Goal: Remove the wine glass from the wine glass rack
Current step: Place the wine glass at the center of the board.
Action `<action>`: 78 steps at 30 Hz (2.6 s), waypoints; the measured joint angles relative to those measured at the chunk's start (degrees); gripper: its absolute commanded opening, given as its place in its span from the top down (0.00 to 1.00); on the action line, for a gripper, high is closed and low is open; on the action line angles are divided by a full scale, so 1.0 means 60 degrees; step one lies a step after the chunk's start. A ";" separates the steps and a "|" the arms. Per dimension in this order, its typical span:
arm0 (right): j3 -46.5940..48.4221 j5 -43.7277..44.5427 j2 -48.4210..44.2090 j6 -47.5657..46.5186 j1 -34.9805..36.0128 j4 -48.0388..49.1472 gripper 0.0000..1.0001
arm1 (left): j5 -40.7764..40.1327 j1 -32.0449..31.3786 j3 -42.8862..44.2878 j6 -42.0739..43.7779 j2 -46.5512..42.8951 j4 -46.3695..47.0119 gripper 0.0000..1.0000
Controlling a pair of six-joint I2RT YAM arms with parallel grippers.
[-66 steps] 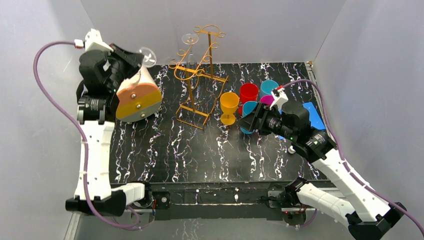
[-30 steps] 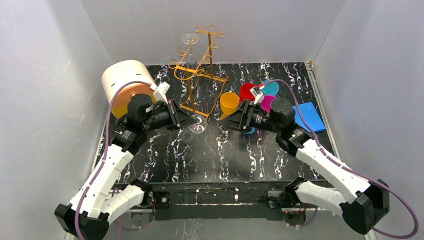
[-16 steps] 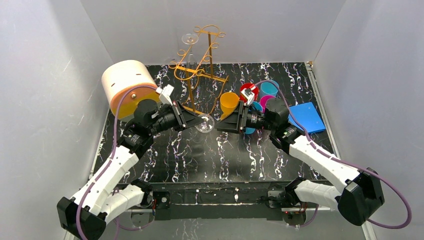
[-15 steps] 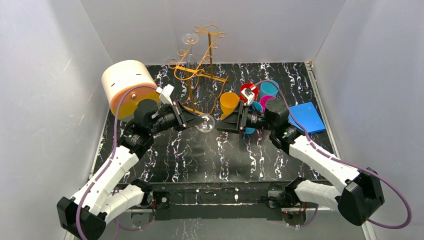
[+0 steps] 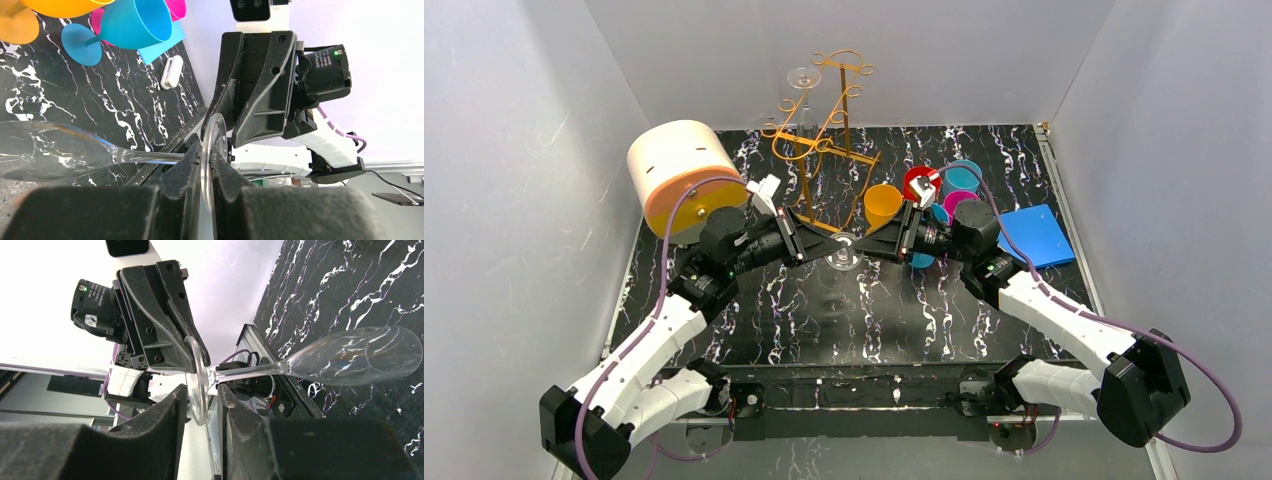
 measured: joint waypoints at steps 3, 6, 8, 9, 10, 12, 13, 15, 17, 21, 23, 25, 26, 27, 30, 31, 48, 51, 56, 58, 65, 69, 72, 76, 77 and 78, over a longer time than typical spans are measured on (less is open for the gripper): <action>0.0015 -0.0124 0.0018 -0.0015 0.0000 0.0004 0.74 | -0.0011 -0.0080 -0.0018 -0.0040 0.0033 0.0200 1.00; 0.0018 -0.0280 0.0025 0.0004 0.0000 0.0033 0.76 | 0.0015 -0.0200 -0.0018 -0.0029 0.0047 0.0408 1.00; 0.0018 -0.0426 0.0025 0.0011 0.0000 0.0058 0.87 | 0.0073 -0.0266 -0.0018 0.0018 0.0073 0.0477 1.00; 0.0018 -0.0466 0.0022 -0.0007 0.0000 0.0073 0.95 | 0.0098 -0.0291 -0.0018 0.0055 0.0098 0.0510 1.00; 0.0015 -0.0528 0.0018 -0.0025 0.0000 0.0113 0.99 | 0.0120 -0.0317 -0.0022 0.0076 0.0138 0.0546 1.00; 0.0004 -0.0586 -0.0015 -0.0095 -0.0025 0.0124 0.99 | 0.0157 -0.0328 -0.0022 0.0073 0.0204 0.0616 0.97; -0.0004 -0.0594 -0.0040 -0.0142 -0.0044 0.0113 0.99 | 0.0178 -0.0335 -0.0022 0.0080 0.0233 0.0652 0.88; -0.0007 -0.0586 -0.0117 -0.0273 -0.0062 0.0000 0.99 | 0.0208 -0.0375 -0.0022 0.0171 0.0277 0.0710 0.78; -0.0007 -0.0535 -0.0193 -0.0342 -0.0062 -0.0142 0.99 | 0.0324 -0.0412 0.0018 0.0423 0.0313 0.0645 0.68; -0.0007 -0.0255 -0.0390 -0.0645 -0.0033 -0.0729 0.99 | 0.0557 -0.0565 0.0707 0.1632 0.0474 -0.0736 0.52; -0.0007 -0.0138 -0.0477 -0.0805 -0.0029 -0.0987 0.99 | 0.0696 -0.0576 0.0973 0.2189 0.0474 -0.1333 0.61; -0.0007 -0.0120 -0.0525 -0.0918 -0.0029 -0.1133 0.99 | 0.0958 -0.0576 0.1045 0.2557 0.0452 -0.1698 0.69; -0.0007 -0.0142 -0.0525 -0.1002 -0.0033 -0.1147 0.99 | 0.1162 -0.0576 0.1049 0.2812 0.0459 -0.1912 0.69; -0.0004 -0.0168 -0.0525 -0.1053 -0.0033 -0.1158 0.99 | 0.1271 -0.0576 0.1049 0.2918 0.0474 -0.2055 0.71; 0.0018 -0.0313 -0.0517 -0.1341 -0.0033 -0.1333 0.99 | 0.1548 -0.0579 0.1049 0.3271 0.0525 -0.2470 0.81; 0.0018 -0.0350 -0.0506 -0.1384 -0.0033 -0.1370 0.99 | 0.1617 -0.0579 0.1056 0.3359 0.0546 -0.2539 0.81; 0.0062 -0.1144 -0.0379 -0.1891 -0.0047 -0.1439 0.99 | 0.1909 -0.0612 0.1166 0.3289 0.0903 -0.2200 0.97; 0.0066 -0.1282 -0.0379 -0.2149 -0.0047 -0.1217 0.99 | 0.1996 -0.0546 0.1166 0.3122 0.0900 -0.2182 1.00; 0.0069 -0.1446 -0.0379 -0.2335 -0.0058 -0.1107 0.78 | 0.2149 -0.0514 0.1166 0.3045 0.0922 -0.2164 1.00; 0.0073 -0.1497 -0.0379 -0.2280 -0.0055 -0.1093 0.75 | 0.2178 -0.0521 0.1166 0.3169 0.0922 -0.2142 1.00; 0.0237 -0.1898 -0.0200 -0.2342 -0.0066 -0.1064 0.99 | 0.2415 -0.0667 0.1191 0.3348 0.0922 -0.2167 1.00; 0.0244 -0.1927 -0.0193 -0.2583 -0.0055 -0.1020 0.99 | 0.2379 -0.0670 0.1191 0.3235 0.0907 -0.2200 0.60; 0.0259 -0.1621 -0.0204 -0.2521 0.0102 -0.1009 0.99 | 0.2251 -0.0827 0.1184 0.3249 0.0882 -0.2098 0.49; 0.0357 -0.1246 -0.0233 -0.2805 0.0299 -0.0969 0.99 | 0.1923 -0.0885 0.1096 0.2878 0.0736 -0.2033 0.55; 0.0353 -0.1177 -0.0248 -0.2852 0.0335 -0.0936 0.99 | 0.1927 -0.0885 0.1064 0.2801 0.0696 -0.1996 0.59; 0.0353 -0.1096 -0.0259 -0.2885 0.0382 -0.0863 0.99 | 0.1931 -0.0896 0.1027 0.2736 0.0648 -0.1960 0.65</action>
